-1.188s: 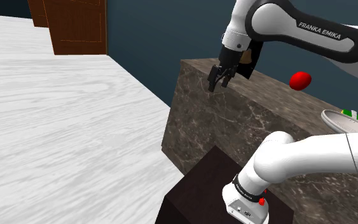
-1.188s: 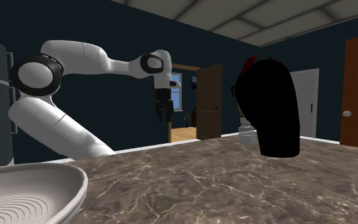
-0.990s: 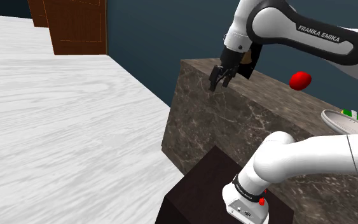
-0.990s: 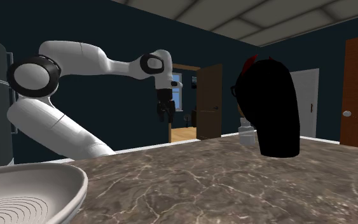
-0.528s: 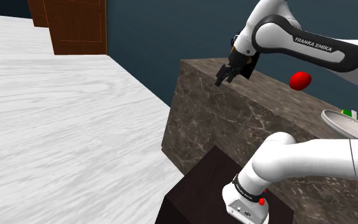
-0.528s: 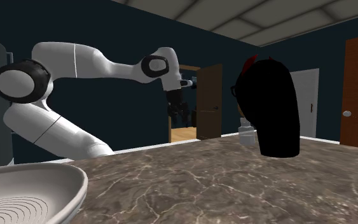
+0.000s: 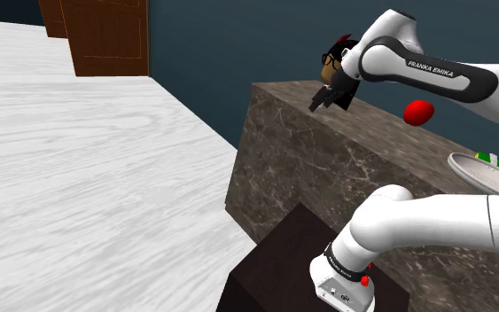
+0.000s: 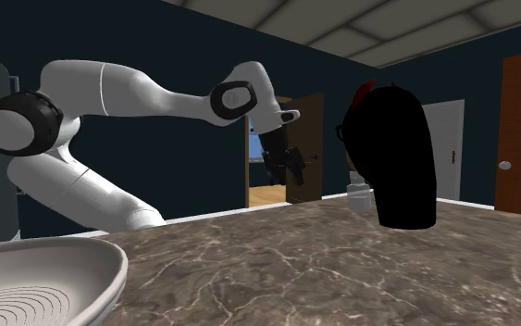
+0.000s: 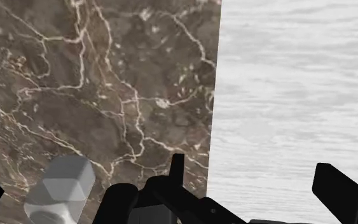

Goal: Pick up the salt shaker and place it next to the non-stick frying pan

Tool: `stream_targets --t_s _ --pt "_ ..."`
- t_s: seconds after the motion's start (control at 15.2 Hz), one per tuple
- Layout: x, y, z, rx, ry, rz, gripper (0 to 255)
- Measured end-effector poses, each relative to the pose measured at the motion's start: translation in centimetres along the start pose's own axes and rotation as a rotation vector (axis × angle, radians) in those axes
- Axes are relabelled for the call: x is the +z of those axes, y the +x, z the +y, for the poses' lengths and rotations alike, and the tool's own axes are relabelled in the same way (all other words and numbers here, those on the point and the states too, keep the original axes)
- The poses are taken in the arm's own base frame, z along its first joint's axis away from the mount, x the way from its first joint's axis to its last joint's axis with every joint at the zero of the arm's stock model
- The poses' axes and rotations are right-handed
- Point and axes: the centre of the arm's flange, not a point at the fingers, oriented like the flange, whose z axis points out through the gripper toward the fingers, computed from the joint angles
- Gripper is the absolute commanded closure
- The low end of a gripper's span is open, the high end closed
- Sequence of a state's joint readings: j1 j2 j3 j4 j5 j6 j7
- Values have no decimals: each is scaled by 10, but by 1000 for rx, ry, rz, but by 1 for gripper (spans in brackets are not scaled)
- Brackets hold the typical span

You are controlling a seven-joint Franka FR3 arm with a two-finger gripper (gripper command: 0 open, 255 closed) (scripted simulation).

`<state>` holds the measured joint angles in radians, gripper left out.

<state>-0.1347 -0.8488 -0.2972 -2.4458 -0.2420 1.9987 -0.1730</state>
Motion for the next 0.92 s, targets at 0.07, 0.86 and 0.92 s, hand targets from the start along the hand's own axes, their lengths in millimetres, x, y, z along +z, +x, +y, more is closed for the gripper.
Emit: stream_targets --t_s 0.07,0.86,0.92 --pt "4 1 12 2 -3 23 0" --pt "23 6 150 21 -36 287 0" --pt "27 8 153 21 -37 292 0"
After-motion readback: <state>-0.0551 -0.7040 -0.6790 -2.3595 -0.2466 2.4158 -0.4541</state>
